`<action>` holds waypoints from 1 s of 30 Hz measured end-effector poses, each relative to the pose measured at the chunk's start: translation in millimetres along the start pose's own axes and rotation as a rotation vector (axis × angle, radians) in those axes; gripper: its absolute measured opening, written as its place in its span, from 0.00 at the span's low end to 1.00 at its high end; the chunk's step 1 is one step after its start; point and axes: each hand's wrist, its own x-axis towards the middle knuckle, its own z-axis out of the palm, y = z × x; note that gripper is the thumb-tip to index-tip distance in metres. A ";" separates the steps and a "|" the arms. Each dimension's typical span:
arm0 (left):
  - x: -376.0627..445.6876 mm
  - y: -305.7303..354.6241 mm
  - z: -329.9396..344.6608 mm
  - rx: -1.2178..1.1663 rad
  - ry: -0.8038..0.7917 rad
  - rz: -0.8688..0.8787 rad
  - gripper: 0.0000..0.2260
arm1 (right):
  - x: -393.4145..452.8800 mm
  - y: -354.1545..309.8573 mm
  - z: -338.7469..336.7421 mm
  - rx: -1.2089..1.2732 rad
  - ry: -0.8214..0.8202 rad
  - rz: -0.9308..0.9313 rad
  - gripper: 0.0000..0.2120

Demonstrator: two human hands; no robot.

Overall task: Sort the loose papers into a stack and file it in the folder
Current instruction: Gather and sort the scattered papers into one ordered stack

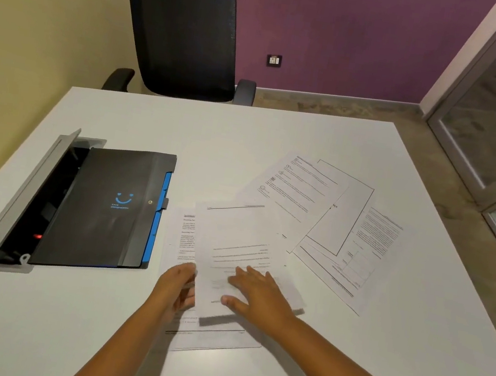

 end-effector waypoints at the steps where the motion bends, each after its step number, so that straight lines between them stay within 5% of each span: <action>1: 1.7 -3.0 -1.7 0.056 0.015 0.010 0.09 | 0.0 3.4 -0.9 0.031 0.012 0.009 0.27; 9: 9.6 -13.4 -4.2 0.069 0.048 -0.032 0.07 | 12.0 53.7 -41.9 -0.034 0.257 0.260 0.23; 16: 15.1 -21.4 12.6 0.252 0.186 0.046 0.04 | 29.4 81.4 -56.8 -0.388 0.037 0.294 0.26; 23: 15.0 -27.8 -4.3 0.240 0.261 0.044 0.07 | 14.0 92.9 -48.9 -0.549 0.184 0.353 0.29; 30: 16.4 -28.8 -5.8 0.234 0.260 0.041 0.06 | 16.2 101.3 -52.3 -0.342 0.065 0.389 0.40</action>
